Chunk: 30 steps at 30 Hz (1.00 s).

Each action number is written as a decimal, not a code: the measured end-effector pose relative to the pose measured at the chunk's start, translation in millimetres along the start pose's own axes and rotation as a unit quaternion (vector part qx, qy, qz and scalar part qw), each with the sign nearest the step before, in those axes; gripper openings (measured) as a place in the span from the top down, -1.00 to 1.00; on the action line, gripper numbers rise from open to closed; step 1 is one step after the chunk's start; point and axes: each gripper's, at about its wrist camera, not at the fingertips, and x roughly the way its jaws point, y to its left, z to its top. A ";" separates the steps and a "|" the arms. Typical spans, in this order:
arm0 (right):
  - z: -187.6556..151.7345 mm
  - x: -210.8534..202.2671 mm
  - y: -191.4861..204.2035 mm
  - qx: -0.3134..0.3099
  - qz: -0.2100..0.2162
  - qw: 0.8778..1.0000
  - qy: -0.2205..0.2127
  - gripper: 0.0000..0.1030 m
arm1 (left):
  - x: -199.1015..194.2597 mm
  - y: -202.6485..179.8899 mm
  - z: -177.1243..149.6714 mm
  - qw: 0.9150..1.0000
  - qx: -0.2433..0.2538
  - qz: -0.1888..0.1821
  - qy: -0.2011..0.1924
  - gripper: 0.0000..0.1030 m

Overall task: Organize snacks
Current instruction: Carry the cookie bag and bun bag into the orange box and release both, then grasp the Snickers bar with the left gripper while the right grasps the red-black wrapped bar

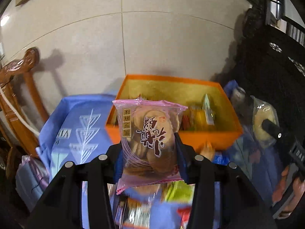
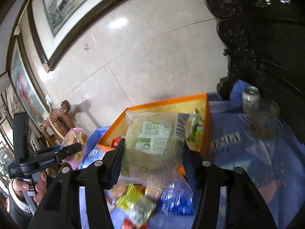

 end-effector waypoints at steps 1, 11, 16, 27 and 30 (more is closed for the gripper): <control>3.8 8.4 -0.4 -0.001 -0.005 1.000 0.002 -0.09 | 11.9 -3.3 8.7 1.000 0.002 0.002 0.002 0.13; 14.9 100.7 -17.7 0.014 -0.058 0.997 0.045 -0.16 | 108.0 -20.9 37.4 0.999 -0.006 -0.002 0.036 -0.07; 9.9 87.8 -17.1 0.024 -0.058 0.998 0.021 -0.41 | 105.4 -21.5 26.8 1.000 -0.013 0.018 0.016 -0.88; -49.3 18.5 8.5 -0.004 -0.025 0.999 0.046 -0.56 | 24.0 32.0 -42.2 0.999 -0.007 0.031 0.014 -0.89; -77.0 13.6 10.1 0.005 -0.032 0.997 0.070 -0.56 | 14.0 48.9 -75.6 0.999 -0.022 0.031 0.032 -0.89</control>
